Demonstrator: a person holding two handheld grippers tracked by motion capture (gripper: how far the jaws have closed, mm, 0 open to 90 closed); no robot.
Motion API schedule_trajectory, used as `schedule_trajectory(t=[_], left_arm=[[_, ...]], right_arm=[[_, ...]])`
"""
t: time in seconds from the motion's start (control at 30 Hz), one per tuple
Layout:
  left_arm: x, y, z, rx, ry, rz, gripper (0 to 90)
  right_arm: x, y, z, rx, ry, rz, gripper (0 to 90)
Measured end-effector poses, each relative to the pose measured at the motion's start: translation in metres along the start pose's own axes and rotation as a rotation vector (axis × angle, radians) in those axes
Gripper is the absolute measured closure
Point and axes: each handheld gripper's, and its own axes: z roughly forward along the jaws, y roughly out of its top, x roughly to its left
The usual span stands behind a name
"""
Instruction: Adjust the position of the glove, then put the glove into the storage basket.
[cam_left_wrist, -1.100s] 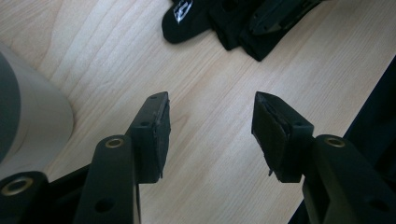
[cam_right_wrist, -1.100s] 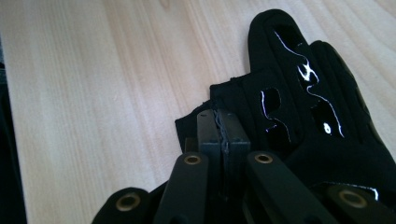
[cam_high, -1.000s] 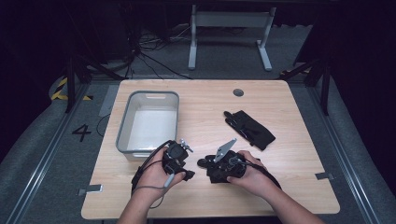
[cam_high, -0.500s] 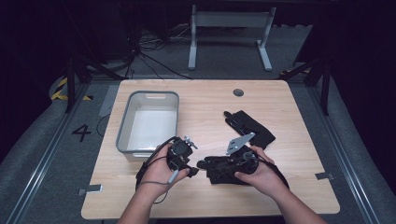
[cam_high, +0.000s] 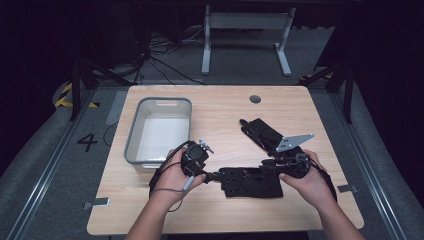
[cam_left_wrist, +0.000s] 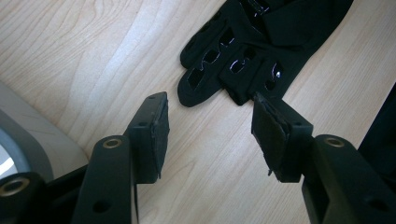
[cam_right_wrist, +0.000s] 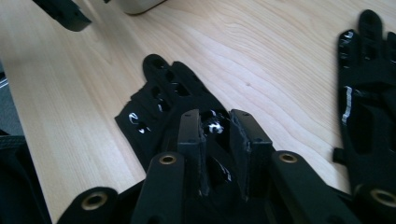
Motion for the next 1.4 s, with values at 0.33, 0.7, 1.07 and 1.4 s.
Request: schedule_trajectory(t=[0.33, 0.7, 1.07, 1.4], left_arm=[[0.0, -0.002, -0.002, -0.006, 0.002, -0.004, 45.8], [0.001, -0.003, -0.004, -0.011, -0.005, -0.003, 45.3], [0.0, -0.01, -0.009, -0.016, -0.008, 0.004, 44.4], [0.004, -0.034, -0.023, -0.025, 0.013, -0.049, 44.4]], right_arm=[[-0.018, -0.008, -0.013, -0.024, -0.041, 0.049, 72.2], [-0.028, -0.013, -0.023, -0.041, -0.053, 0.085, 71.4], [-0.041, -0.007, -0.03, -0.056, -0.056, 0.114, 73.0], [-0.084, 0.016, -0.015, -0.013, -0.125, 0.141, 70.6]])
